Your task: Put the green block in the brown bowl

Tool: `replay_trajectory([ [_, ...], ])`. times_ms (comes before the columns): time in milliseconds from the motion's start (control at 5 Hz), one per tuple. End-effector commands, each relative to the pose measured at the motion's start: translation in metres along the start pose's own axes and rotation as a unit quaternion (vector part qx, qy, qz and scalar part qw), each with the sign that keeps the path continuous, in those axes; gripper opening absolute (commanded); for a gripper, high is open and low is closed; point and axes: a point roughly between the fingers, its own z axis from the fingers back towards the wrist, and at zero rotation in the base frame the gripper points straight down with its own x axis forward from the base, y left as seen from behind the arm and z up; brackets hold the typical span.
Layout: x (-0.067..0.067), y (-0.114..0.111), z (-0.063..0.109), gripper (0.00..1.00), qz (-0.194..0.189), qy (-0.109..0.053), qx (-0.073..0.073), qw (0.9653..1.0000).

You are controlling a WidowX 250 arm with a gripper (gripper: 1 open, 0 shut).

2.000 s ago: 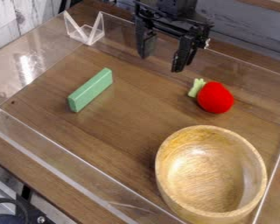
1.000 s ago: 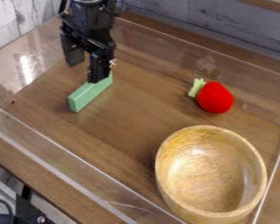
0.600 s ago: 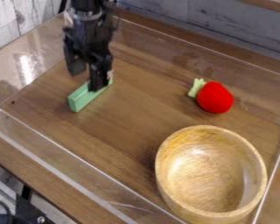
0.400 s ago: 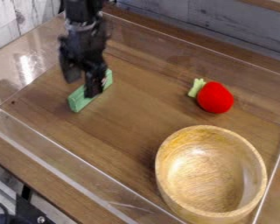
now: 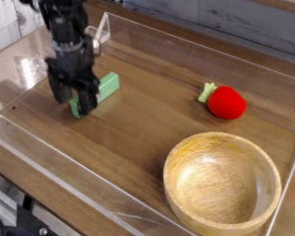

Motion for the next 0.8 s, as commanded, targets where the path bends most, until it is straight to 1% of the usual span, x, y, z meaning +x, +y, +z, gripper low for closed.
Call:
replay_trajectory([
  [0,0.006,0.004,0.010,1.00,0.032,-0.022,0.003,0.9992],
  [200,0.014,0.008,0.011,1.00,0.032,-0.024,-0.005,0.9992],
  [400,0.019,0.012,0.012,0.00,0.030,-0.025,-0.010,0.9992],
  [600,0.016,0.012,0.012,0.00,0.059,-0.013,-0.028,0.9978],
])
